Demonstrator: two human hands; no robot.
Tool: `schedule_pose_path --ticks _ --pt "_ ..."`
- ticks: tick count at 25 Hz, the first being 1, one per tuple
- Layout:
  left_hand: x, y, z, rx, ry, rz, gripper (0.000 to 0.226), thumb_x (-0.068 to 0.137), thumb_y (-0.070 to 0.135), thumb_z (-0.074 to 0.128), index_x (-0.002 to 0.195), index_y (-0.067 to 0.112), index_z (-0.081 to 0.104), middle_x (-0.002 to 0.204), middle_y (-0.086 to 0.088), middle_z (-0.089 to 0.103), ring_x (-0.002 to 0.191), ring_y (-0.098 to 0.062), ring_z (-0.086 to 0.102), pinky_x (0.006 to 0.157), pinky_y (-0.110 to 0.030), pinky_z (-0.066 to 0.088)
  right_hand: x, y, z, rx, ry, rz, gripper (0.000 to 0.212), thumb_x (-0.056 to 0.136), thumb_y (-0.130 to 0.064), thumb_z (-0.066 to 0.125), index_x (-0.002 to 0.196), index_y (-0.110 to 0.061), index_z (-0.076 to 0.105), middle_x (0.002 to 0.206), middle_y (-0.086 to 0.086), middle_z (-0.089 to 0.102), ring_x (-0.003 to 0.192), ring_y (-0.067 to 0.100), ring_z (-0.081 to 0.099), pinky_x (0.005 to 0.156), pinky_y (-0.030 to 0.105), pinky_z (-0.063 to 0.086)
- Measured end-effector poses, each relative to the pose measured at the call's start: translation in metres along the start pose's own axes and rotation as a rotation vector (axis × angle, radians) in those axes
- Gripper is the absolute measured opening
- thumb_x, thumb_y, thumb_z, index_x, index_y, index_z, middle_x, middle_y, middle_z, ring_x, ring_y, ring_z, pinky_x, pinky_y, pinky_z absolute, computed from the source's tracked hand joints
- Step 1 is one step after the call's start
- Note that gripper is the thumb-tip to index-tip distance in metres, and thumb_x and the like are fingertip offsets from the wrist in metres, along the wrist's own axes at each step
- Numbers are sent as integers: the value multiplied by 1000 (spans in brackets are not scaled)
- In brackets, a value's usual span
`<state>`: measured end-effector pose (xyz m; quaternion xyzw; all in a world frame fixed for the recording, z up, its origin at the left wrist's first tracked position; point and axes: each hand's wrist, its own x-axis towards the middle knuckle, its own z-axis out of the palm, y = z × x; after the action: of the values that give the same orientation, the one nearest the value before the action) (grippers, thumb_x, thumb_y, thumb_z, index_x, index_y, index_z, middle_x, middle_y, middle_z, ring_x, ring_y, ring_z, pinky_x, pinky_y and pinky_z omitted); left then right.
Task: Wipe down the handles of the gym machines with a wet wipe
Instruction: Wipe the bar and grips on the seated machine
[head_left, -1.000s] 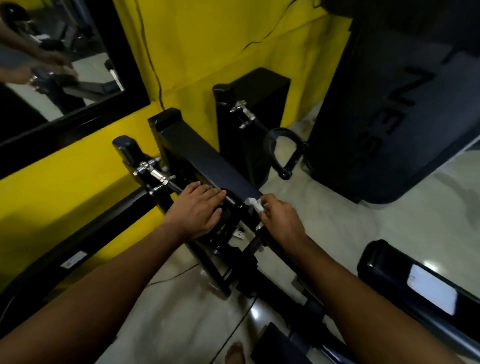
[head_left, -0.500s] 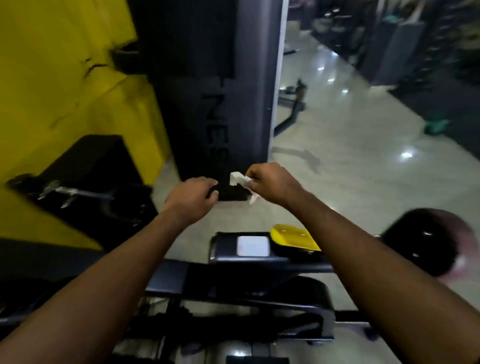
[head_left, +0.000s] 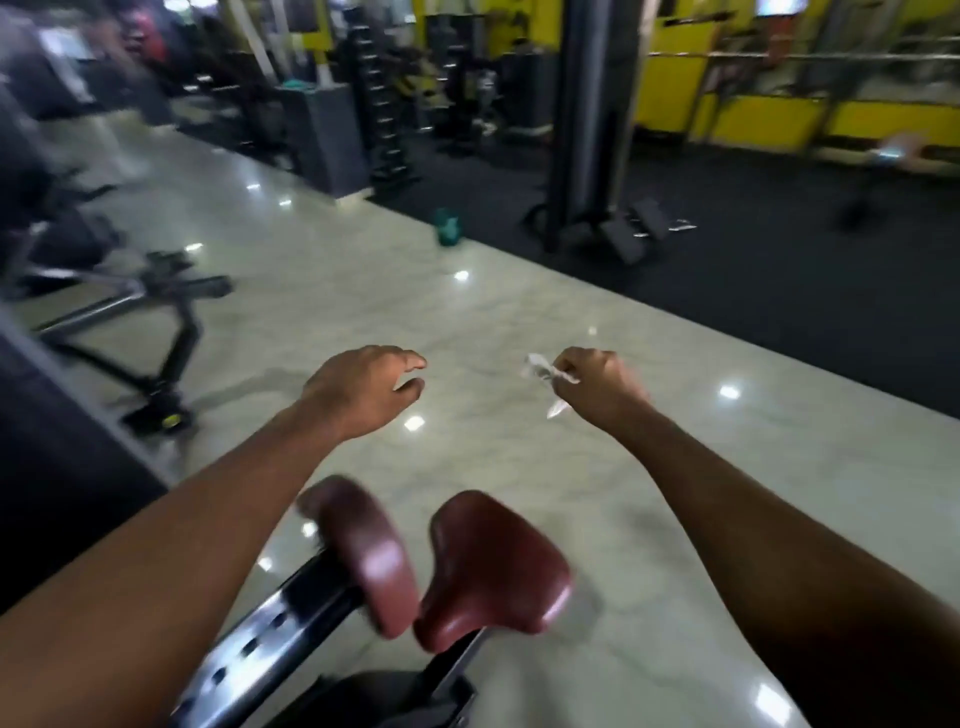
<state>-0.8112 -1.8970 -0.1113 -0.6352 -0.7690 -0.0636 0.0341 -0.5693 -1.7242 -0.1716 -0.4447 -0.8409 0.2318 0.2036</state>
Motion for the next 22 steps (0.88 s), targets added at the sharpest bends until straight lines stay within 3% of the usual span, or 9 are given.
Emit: schedule_pose_path --ticks 7,11,15,22 --pt "171 253 43 -73 -104 457 38 96 44 48 131 33 58 133 5 61 117 -20 59 93 -34 49 -69 223 -146 -38 254 439 7 81 -22 63 85 -25 68 81 -1 67 76 22 63 61 25 43" --pt "224 396 87 -84 -198 739 38 96 44 48 131 33 59 130 5 63 115 -20 59 91 -33 48 -136 316 -194 -76 430 657 9 82 -29 64 84 -21 67 84 5 72 79 29 67 62 31 50" --pt "272 539 124 -87 -276 994 39 95 46 49 131 34 58 126 4 66 112 -21 62 90 -33 49 -192 395 -246 -131 523 882 27 85 -43 65 82 -16 66 79 5 73 80 29 67 66 36 54" --pt "333 827 149 -144 -356 1433 40 96 44 51 135 34 55 128 7 65 114 -21 62 89 -33 47 -281 515 -348 -111 779 1308 30 88 -41 61 70 -17 56 77 1 64 76 27 60 60 30 39"
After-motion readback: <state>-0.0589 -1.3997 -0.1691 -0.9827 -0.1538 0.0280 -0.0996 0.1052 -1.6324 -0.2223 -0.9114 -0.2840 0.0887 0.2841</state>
